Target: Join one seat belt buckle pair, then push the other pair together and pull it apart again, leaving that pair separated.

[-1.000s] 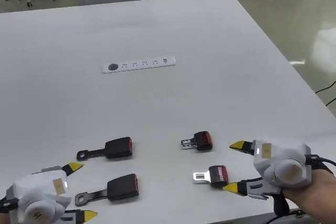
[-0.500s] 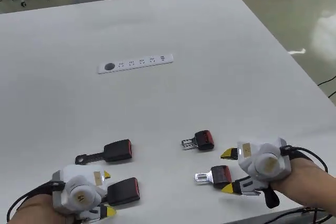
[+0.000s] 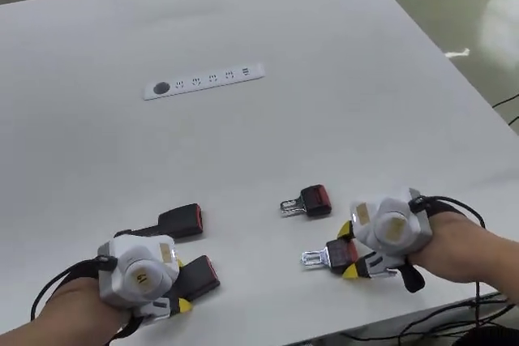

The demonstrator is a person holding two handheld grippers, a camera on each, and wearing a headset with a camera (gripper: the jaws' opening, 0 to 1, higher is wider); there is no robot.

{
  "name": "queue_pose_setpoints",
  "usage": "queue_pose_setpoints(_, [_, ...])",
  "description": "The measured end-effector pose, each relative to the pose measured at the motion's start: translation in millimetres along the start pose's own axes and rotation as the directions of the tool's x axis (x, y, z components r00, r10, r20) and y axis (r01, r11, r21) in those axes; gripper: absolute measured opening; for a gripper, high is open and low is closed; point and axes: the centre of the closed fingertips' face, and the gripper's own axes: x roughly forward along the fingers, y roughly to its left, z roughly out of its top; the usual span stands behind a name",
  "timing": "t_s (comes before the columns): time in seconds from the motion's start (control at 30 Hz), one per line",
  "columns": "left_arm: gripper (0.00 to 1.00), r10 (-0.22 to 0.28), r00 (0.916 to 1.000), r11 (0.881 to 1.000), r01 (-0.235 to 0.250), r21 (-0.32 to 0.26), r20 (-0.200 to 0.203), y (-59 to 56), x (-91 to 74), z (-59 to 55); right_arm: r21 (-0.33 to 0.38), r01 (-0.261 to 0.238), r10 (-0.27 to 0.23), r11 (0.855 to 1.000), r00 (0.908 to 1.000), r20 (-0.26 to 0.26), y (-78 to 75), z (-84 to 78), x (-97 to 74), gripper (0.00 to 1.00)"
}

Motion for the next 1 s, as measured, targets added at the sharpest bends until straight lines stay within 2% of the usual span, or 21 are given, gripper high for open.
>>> queue_pose_setpoints(0.2, [0.34, -0.037, 0.9991, 0.997, 0.038, 0.061, -0.021, -2.0, 1.9, 1.6, -0.01, -0.011, 0.011, 1.0, 0.9999, 0.001, 0.6, -0.5, 0.4, 0.34])
queue_pose_setpoints(0.4, [0.33, -0.072, 0.9947, 0.99, 0.08, 0.113, -0.073, -4.4, 2.7, 1.2, 0.005, -0.024, 0.024, 1.0, 0.9997, 0.007, -0.1, -0.3, 0.9, 0.34])
queue_pose_setpoints(0.57, [0.33, -0.085, 0.9922, 0.989, 0.095, 0.115, -0.091, -4.9, 3.7, 1.8, 0.01, -0.024, 0.024, 1.0, 0.9997, -0.003, -0.2, -0.5, 1.3, 0.34])
queue_pose_setpoints(0.77, [0.33, -0.093, 0.9921, 0.989, 0.102, 0.112, -0.084, -5.4, 3.2, 0.8, 0.019, -0.025, 0.025, 1.0, 0.9996, -0.013, -1.0, -0.9, 1.6, 0.34])
queue_pose_setpoints(0.83, [0.33, -0.105, 0.9916, 0.984, 0.115, 0.134, -0.075, -5.3, 3.2, 1.2, 0.022, -0.023, 0.023, 1.0, 0.9997, -0.001, -0.6, -1.3, 1.3, 0.34])
queue_pose_setpoints(0.93, [0.33, -0.108, 0.992, 0.985, 0.116, 0.127, -0.066, -5.3, 2.8, 0.6, 0.022, -0.021, 0.02, 1.0, 0.9996, 0.018, -0.5, -1.0, 1.1, 0.34])
queue_pose_setpoints(1.0, [0.33, -0.103, 0.9919, 0.986, 0.112, 0.126, -0.074, -5.7, 3.2, 1.1, 0.015, -0.024, 0.023, 1.0, 0.9993, 0.028, -0.8, -0.5, 1.7, 0.34])
